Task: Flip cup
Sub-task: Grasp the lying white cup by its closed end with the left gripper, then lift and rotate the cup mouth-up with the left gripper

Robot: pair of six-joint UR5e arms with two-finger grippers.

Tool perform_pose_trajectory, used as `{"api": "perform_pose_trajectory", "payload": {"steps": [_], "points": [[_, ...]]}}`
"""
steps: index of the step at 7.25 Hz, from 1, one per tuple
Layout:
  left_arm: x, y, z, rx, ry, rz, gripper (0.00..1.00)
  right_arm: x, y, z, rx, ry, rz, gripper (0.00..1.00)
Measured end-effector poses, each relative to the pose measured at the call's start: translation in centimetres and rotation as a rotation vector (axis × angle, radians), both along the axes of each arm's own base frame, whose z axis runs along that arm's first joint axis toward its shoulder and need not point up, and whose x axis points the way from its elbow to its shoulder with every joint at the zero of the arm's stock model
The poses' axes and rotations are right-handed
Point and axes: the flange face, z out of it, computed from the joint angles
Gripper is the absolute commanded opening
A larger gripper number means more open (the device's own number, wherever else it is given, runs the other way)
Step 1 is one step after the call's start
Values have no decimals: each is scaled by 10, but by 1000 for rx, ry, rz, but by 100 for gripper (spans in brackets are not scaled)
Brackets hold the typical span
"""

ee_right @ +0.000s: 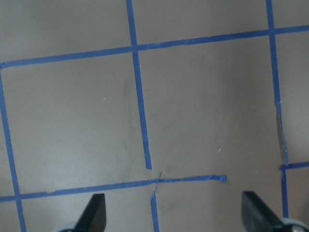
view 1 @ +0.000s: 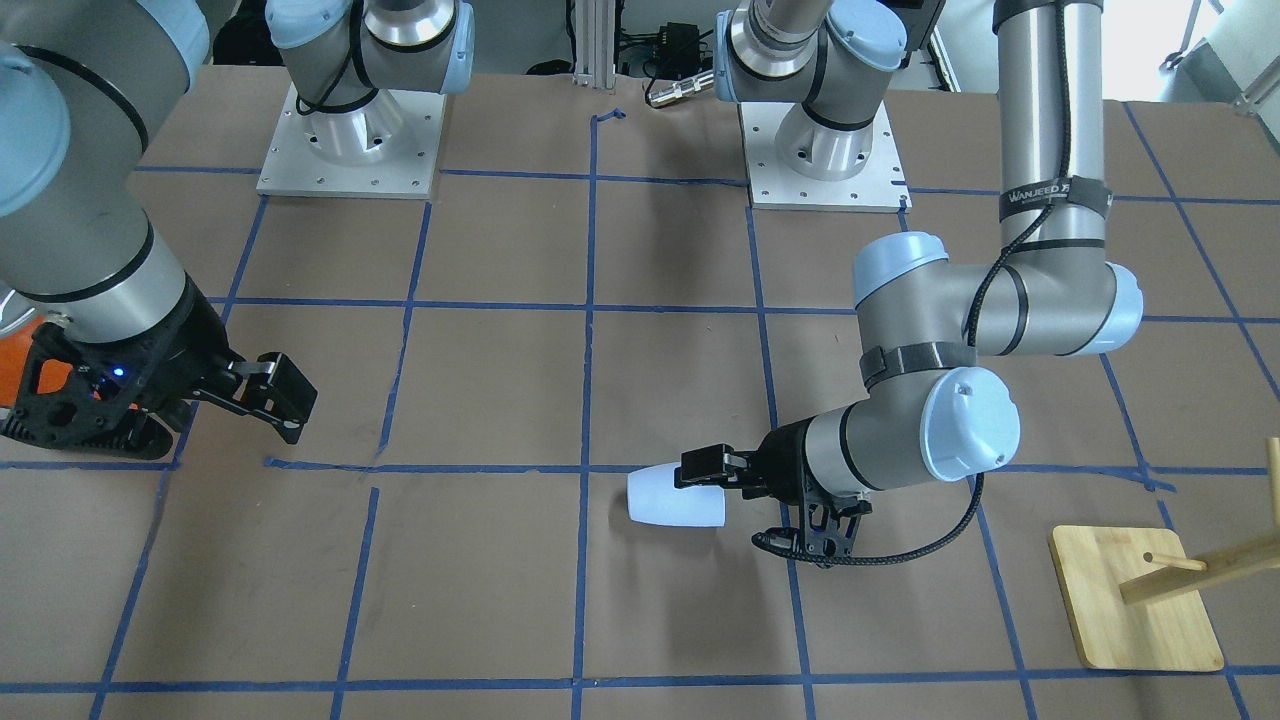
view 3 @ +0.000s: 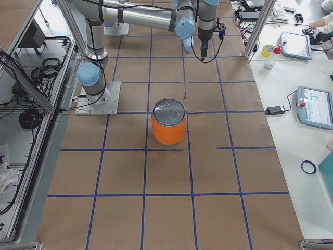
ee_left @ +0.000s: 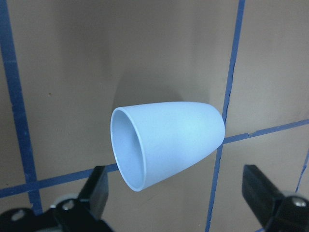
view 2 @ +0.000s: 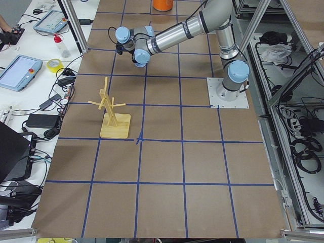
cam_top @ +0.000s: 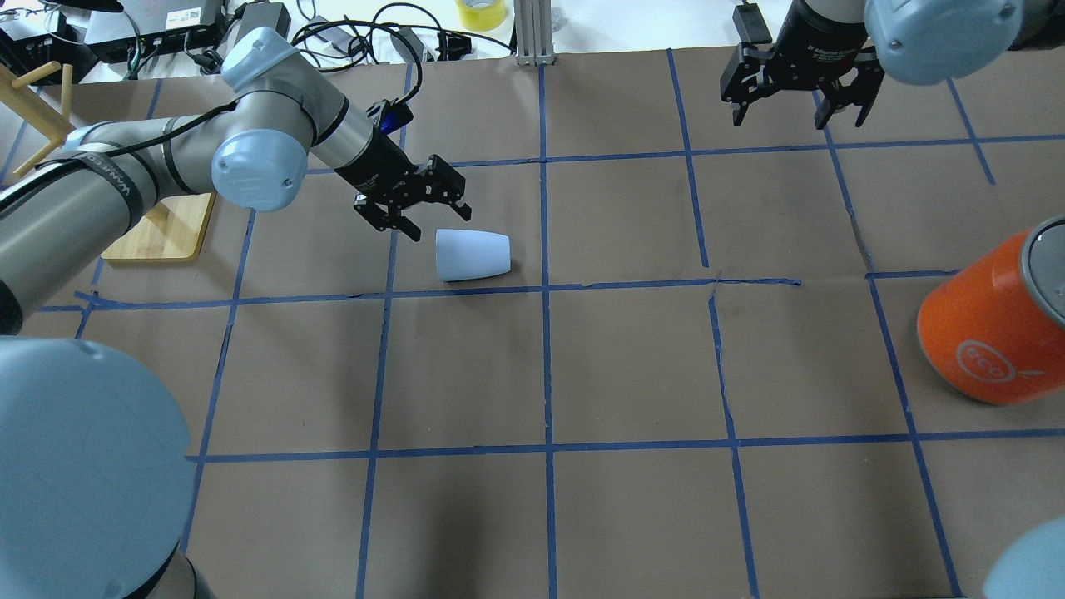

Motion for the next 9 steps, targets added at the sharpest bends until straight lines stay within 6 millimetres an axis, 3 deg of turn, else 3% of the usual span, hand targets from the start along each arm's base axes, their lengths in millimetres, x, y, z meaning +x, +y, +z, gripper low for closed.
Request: {"api": "perform_pose_trajectory", "payload": {"steps": [1, 2, 3, 4, 7, 9], "points": [[-3, -2, -12, 23, 36, 12, 94, 0, 7, 2, 24, -1, -3, 100], [-7, -2, -21, 44, 81, 26, 68, 1, 16, 5, 59, -4, -7, 100], [-11, -2, -27, 61, 131, 43, 25, 2, 26, 11, 86, -6, -11, 100], [-16, -1, -27, 75, 183, 68, 0, 3, 35, 18, 98, -4, -12, 100], [-21, -2, -8, 129, 221, 184, 0, 10, 58, 44, 91, 0, -20, 100], [-22, -4, 22, 135, 196, 265, 0, 24, 76, 55, 111, 2, -90, 100]]}}
